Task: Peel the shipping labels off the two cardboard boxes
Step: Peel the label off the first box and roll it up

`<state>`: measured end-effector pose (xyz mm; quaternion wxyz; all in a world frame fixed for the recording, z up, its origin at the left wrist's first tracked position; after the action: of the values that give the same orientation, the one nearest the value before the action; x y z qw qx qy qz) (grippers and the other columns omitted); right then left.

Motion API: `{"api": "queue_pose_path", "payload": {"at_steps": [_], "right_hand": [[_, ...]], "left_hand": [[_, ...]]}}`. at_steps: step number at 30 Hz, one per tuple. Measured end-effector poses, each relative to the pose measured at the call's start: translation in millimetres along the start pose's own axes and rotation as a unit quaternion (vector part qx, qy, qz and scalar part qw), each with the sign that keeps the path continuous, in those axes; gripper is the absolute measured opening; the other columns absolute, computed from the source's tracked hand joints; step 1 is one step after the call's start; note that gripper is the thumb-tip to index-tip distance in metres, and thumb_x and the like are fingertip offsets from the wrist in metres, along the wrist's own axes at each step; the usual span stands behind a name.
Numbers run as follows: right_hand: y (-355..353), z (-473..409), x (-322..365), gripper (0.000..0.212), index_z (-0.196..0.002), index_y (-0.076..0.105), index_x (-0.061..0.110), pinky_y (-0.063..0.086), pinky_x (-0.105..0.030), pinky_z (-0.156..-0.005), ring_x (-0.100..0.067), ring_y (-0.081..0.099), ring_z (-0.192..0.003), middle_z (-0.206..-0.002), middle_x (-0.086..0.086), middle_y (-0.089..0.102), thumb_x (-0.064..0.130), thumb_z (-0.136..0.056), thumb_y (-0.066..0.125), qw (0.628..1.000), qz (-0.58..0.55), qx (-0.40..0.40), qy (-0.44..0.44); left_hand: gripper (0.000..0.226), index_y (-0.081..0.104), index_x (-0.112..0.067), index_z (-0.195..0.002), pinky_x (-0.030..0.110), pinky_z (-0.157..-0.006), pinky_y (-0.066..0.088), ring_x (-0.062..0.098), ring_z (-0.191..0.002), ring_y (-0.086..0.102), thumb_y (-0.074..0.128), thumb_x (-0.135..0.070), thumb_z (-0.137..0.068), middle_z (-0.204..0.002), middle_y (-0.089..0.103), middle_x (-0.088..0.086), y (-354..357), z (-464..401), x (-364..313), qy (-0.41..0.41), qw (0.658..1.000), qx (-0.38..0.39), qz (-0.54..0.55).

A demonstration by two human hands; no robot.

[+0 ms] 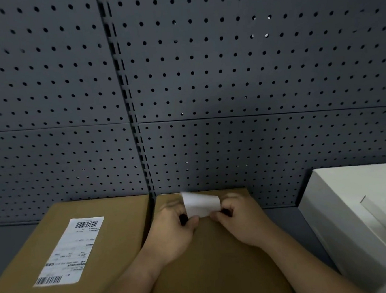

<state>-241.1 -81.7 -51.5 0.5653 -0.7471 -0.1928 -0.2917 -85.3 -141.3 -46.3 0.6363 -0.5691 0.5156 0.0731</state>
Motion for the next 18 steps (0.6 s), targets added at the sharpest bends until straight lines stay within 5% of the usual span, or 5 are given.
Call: {"api": "queue_pose_path", "payload": {"at_steps": [6,11,14,18], "right_hand": [[2,-1,-6,0.034,-0.076,0.067,0.011,0.038,-0.015,-0.059,-0.005,0.052,-0.072,-0.083,0.007,0.057,0.041,-0.094,0.064,1.0,0.009,-0.005,0.014],[2,-4,-3,0.021,-0.091,0.073,0.018,0.044,-0.014,-0.068,0.0,0.058,-0.081,-0.091,0.01,0.064,0.038,-0.091,0.069,1.0,0.001,0.024,0.001],[1,-14,-3,0.02,-0.098,0.077,0.02,0.053,-0.019,-0.07,-0.002,0.065,-0.084,-0.094,0.007,0.07,0.033,-0.084,0.076,0.996,-0.025,0.084,0.035],[-2,-18,-3,0.015,-0.079,0.076,0.015,0.048,-0.016,-0.059,-0.001,0.061,-0.067,-0.076,0.004,0.068,0.03,-0.079,0.079,0.998,-0.011,0.057,0.036]], "left_hand": [[0.015,0.077,-0.028,-0.099,0.002,-0.072,0.046,-0.01,-0.089,0.065,0.075,-0.022,-0.086,-0.097,0.074,-0.018,0,-13,0,-0.031,0.997,0.067,0.01],[0.016,0.076,-0.028,-0.102,-0.002,-0.075,0.046,-0.01,-0.092,0.064,0.072,-0.02,-0.089,-0.098,0.073,-0.019,-2,-11,4,-0.023,0.999,0.022,0.015],[0.017,0.067,-0.032,-0.077,0.0,-0.064,0.043,-0.011,-0.072,0.059,0.073,-0.022,-0.089,-0.079,0.064,-0.015,-6,-11,4,-0.023,1.0,-0.003,-0.013],[0.024,0.062,-0.033,-0.069,0.002,-0.063,0.042,-0.005,-0.068,0.057,0.072,-0.024,-0.09,-0.076,0.063,-0.011,-6,-11,3,-0.021,0.999,-0.007,-0.026]]}}
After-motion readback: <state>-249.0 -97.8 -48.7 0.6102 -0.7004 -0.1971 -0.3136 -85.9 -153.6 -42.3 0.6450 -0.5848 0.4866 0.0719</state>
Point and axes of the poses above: each hand's wrist, its own z-axis away from the middle knuckle, its own y-axis out of the palm, x = y × z, the point moved 9 cm from there along -z, towards the middle knuckle
